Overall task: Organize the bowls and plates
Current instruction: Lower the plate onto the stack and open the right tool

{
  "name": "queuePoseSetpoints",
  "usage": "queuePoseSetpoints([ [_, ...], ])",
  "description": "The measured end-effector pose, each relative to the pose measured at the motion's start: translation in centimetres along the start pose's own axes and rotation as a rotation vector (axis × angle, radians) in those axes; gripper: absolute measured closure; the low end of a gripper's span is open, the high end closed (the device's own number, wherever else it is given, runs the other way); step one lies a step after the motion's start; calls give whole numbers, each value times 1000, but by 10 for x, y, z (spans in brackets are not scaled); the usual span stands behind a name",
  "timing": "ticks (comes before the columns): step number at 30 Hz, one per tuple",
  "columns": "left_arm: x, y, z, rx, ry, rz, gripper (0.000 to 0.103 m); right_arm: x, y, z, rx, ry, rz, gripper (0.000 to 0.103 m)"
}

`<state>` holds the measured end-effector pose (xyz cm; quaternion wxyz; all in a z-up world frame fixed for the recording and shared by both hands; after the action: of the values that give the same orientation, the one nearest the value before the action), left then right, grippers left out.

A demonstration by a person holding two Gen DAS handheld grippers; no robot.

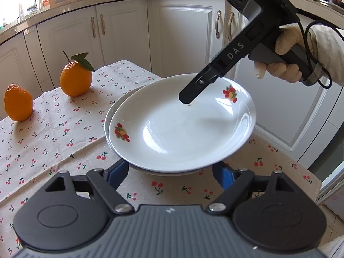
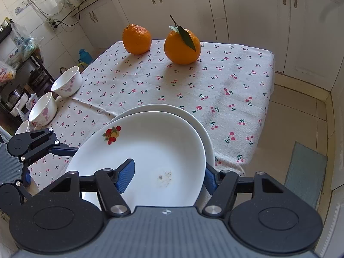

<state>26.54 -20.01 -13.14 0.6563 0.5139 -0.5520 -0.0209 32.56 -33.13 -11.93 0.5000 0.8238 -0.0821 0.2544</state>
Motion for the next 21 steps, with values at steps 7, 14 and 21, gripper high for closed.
queuePoseSetpoints([
  [7, 0, -2, -1, -7, 3, 2, 15, -3, 6, -2, -23, 3, 2, 31],
  [14, 0, -1, -1, -4, -6, 14, 15, -3, 8, -6, -47, 12, 0, 29],
  [21, 1, 1, 1, -3, -16, 29, 15, -7, 10, -7, -81, 13, -7, 26],
])
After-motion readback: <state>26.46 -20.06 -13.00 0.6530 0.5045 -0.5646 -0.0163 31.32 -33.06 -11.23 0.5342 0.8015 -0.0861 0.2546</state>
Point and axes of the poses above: each gripper's, at about its wrist camera, not at the fingertips, and y roughly against the way its jaws point, z to its right, x to its top, the point moved 9 cm from there along -y, roughly the way its jaws point, and after that the axes turned 9 degrees about -y, right-handed, at the moved point
